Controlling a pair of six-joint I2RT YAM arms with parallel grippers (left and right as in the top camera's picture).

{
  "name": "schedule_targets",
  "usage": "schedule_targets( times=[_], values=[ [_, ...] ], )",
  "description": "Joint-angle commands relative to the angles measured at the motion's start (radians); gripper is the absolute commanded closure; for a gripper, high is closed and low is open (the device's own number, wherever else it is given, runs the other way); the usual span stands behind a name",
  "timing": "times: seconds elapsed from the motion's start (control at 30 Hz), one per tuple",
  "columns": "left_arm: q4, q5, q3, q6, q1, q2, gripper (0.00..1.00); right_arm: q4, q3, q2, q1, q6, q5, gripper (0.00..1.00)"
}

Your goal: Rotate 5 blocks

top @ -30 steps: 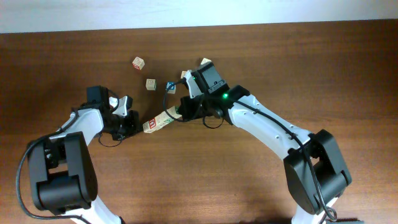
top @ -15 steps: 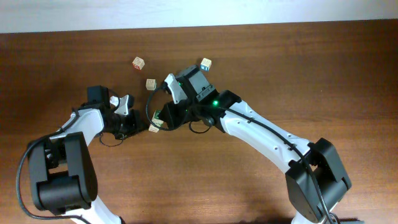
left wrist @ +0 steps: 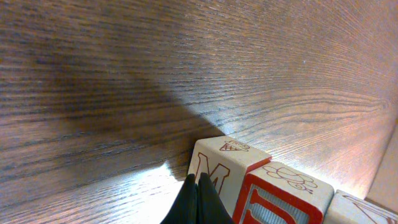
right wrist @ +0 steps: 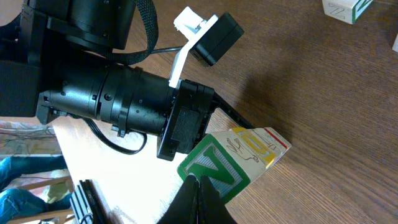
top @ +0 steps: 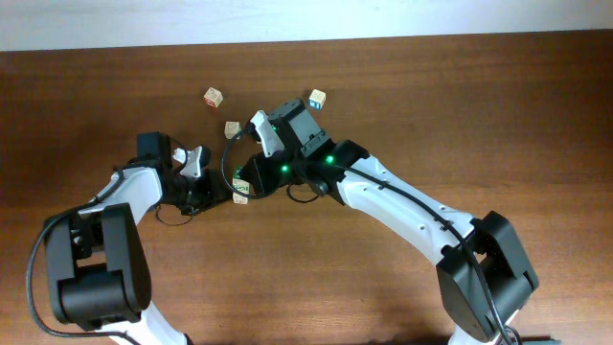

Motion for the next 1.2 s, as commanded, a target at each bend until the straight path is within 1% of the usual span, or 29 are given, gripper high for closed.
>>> schedule_targets(
  times=[0.0, 0.17, 0.27, 0.93, 1.17],
  values=[
    [-0.005, 0.008, -0.001, 0.009, 0.012, -0.007, 1.00, -0.019, -0.018, 0.056, 0.014, 0.005, 0.074, 0.96],
    [-0.023, -0.086, -0.001, 0.009, 0.111, -0.007, 1.00, -0.002, -0.018, 0.056, 0.014, 0.005, 0.076, 0.96],
    [-0.024, -0.094, -0.001, 0.009, 0.153, -0.007, 1.00, 0.014, -0.018, 0.056, 0.014, 0.005, 0.076, 0.96],
    [-0.024, -0.095, -0.001, 0.010, 0.154, -0.007, 1.00, 0.098, -0.018, 0.066, 0.040, 0.005, 0.086, 0.96],
    [-0.024, -0.095, -0.001, 0.010, 0.154, -0.007, 1.00, 0.089, 0.014, 0.066, 0.040, 0.004, 0.079, 0.96]
  ],
)
